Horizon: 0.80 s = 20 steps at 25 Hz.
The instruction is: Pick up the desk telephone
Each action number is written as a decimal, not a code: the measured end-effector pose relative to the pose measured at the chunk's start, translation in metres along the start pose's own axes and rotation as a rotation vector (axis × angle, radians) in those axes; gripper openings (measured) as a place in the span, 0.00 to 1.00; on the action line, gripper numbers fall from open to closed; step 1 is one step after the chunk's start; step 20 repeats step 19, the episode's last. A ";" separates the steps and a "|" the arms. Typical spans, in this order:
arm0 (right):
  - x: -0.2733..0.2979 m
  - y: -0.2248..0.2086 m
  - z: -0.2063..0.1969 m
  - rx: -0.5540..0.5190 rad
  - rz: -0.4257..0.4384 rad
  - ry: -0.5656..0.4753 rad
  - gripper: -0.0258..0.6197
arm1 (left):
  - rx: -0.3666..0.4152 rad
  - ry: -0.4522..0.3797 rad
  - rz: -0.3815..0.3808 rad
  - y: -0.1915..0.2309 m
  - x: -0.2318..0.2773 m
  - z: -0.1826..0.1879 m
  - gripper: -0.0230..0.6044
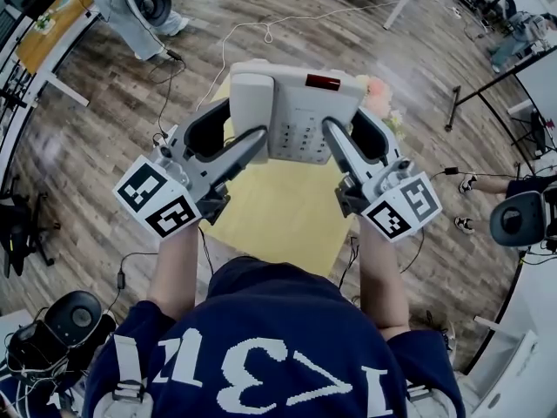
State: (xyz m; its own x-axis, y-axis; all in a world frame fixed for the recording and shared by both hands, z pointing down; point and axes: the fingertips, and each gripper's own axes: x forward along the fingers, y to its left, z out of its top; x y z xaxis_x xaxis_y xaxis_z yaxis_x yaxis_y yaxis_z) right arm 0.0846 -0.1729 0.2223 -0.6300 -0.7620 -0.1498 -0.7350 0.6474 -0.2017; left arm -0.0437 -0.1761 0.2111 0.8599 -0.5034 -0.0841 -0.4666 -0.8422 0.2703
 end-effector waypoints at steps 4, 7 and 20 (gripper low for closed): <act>-0.002 0.006 0.002 -0.003 0.009 -0.004 0.35 | 0.007 -0.007 0.003 -0.004 -0.005 0.002 0.49; -0.003 0.006 0.002 -0.005 0.014 -0.005 0.35 | 0.020 -0.006 0.002 -0.006 -0.005 0.001 0.49; 0.014 0.001 0.002 0.018 0.005 -0.002 0.35 | 0.038 0.005 -0.001 0.010 -0.003 0.010 0.49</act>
